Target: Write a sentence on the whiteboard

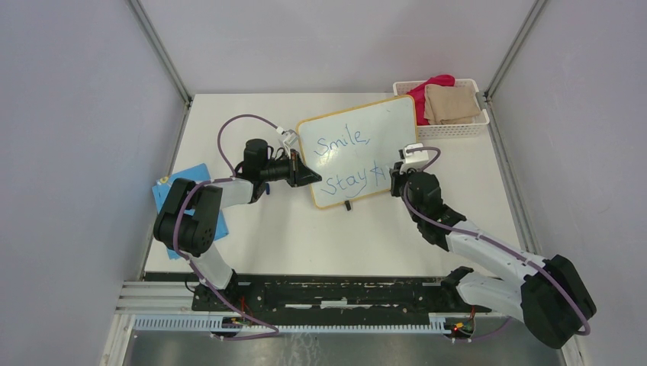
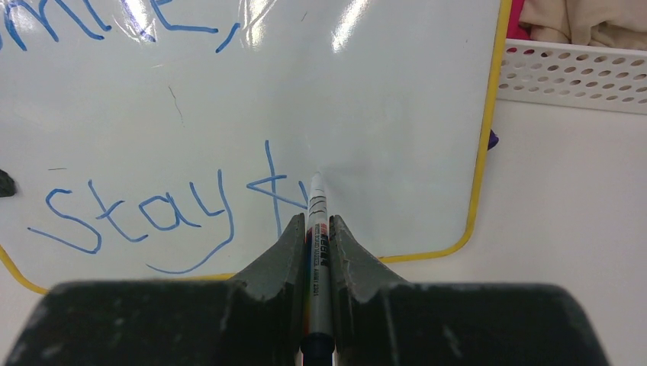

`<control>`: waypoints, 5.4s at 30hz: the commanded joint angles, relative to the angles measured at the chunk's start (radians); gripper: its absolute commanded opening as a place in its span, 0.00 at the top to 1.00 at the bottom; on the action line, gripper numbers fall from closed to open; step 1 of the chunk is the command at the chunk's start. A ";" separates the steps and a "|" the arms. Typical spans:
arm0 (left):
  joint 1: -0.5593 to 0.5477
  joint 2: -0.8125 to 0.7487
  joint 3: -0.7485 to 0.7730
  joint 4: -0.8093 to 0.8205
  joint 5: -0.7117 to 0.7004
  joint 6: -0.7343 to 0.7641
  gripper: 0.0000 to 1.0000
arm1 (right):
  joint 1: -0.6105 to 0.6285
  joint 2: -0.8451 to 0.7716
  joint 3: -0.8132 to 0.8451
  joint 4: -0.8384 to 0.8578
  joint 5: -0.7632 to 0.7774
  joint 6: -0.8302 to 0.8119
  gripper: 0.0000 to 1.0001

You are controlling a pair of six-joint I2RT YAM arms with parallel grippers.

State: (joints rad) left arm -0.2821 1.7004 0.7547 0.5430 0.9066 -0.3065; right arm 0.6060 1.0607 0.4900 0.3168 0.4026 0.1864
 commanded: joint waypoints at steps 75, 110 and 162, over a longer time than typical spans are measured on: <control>-0.014 -0.001 0.006 -0.091 -0.074 0.064 0.98 | -0.061 0.018 -0.040 0.028 0.016 0.011 1.00; -0.019 -0.002 0.008 -0.091 -0.077 0.063 0.98 | -0.136 0.045 0.142 0.000 0.027 0.009 1.00; -0.027 0.002 0.006 -0.091 -0.077 0.064 0.98 | -0.157 0.061 0.051 0.021 0.004 0.041 1.00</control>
State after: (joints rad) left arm -0.2924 1.6951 0.7601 0.5343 0.8902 -0.3023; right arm 0.4511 1.1118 0.4854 0.3046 0.4229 0.2268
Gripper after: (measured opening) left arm 0.202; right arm 0.176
